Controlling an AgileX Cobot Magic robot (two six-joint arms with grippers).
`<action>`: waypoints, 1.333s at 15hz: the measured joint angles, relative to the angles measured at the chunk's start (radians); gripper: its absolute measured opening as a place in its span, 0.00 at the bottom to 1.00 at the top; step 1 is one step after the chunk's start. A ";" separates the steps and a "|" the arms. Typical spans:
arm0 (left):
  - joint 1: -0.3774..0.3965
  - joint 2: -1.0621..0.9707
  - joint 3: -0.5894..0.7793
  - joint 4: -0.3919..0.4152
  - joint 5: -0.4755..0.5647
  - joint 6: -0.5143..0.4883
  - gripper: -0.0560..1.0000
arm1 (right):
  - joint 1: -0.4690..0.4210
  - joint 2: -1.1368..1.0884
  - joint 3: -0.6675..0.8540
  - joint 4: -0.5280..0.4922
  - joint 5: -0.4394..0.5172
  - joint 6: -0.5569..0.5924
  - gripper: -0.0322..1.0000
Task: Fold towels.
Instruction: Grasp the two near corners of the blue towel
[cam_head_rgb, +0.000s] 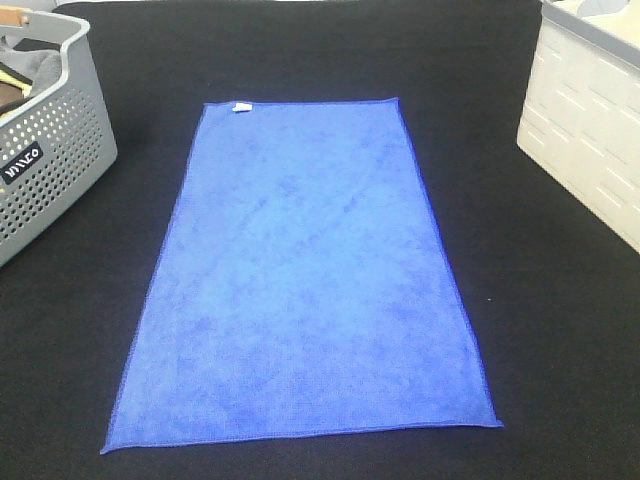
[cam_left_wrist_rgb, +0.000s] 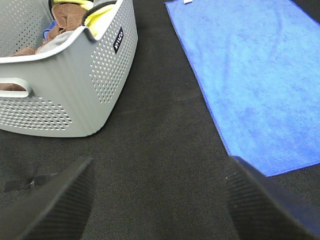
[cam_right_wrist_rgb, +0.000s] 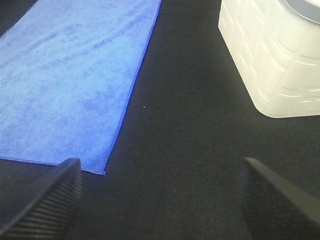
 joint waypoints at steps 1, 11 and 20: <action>0.000 0.000 0.000 0.000 0.000 0.000 0.71 | 0.000 0.000 0.000 0.000 0.000 0.000 0.80; 0.000 0.000 0.000 0.000 0.000 0.000 0.71 | 0.000 0.000 0.000 0.000 0.000 0.000 0.80; 0.000 0.001 -0.006 -0.004 -0.024 -0.007 0.71 | 0.000 0.004 0.000 -0.031 0.000 0.051 0.76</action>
